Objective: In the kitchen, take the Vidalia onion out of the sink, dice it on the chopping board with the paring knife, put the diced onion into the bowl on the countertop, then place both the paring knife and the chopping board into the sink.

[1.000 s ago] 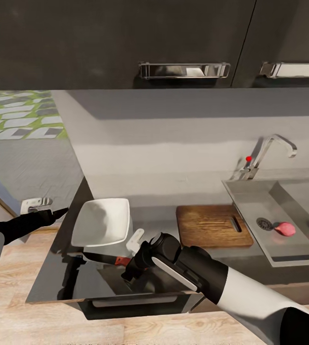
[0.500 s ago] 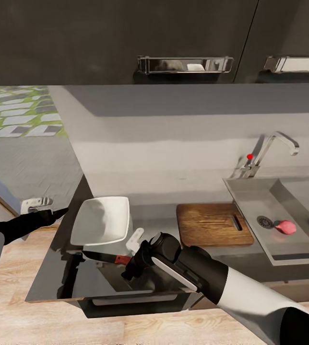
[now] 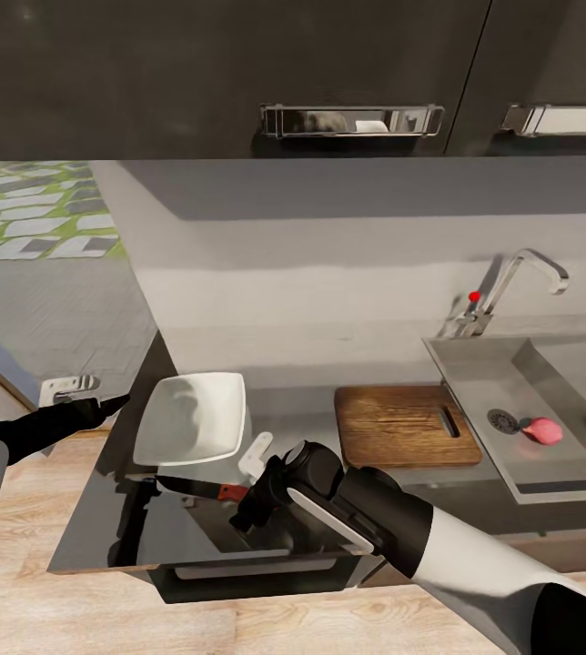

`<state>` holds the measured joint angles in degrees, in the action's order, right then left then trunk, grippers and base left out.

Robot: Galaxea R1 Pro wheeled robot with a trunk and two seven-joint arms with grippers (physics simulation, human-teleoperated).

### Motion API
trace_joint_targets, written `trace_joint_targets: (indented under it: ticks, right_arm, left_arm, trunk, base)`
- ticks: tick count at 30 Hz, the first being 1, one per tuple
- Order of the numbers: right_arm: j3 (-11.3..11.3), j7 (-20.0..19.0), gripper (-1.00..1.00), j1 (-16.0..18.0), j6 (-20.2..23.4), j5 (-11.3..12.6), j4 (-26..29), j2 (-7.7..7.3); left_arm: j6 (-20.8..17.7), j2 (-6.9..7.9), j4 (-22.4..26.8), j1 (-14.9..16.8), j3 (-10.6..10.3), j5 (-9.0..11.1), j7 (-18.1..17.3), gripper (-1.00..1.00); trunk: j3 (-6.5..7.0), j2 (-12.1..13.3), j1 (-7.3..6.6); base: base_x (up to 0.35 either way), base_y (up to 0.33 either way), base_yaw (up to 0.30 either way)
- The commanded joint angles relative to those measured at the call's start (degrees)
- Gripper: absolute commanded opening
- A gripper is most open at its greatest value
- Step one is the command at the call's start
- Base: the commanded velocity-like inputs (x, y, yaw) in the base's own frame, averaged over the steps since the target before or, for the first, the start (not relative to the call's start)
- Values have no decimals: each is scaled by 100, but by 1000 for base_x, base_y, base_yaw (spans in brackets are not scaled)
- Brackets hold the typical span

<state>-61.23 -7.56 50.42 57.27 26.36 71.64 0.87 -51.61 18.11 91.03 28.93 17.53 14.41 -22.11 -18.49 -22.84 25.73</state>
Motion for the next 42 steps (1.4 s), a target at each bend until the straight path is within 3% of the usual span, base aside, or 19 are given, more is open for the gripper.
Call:
trace_joint_targets:
  ticks: [1,6,7,27,42]
  right_arm:
    - [-4,-63,100,3,13,45,-71,1]
    - [-4,-64,100,3,13,45,-71,1]
    - [-3,-63,-100,3,13,45,-71,1]
    - [-3,-62,-100,3,13,45,-71,1]
    - [-3,-61,-100,3,13,45,-71,1]
  left_arm:
    - [-33,-1,3,7,7,-11,-31,100]
    - [-33,-59,3,7,5,-13,-34,100]
    - [-33,-69,3,7,5,-13,-35,100]
    - [-33,-108,3,7,9,-13,-31,100]
    - [-33,-106,3,7,14,-13,-31,100]
  trunk:
    - [-12,-8,5]
    - [-12,-8,5]
    - [-12,-8,5]
    - [-6,-8,5]
    - [119,-8,5]
  base:
    - [0,0,0]
    - [0,0,0]
    - [0,0,0]
    - [0,0,0]
    - [0,0,0]
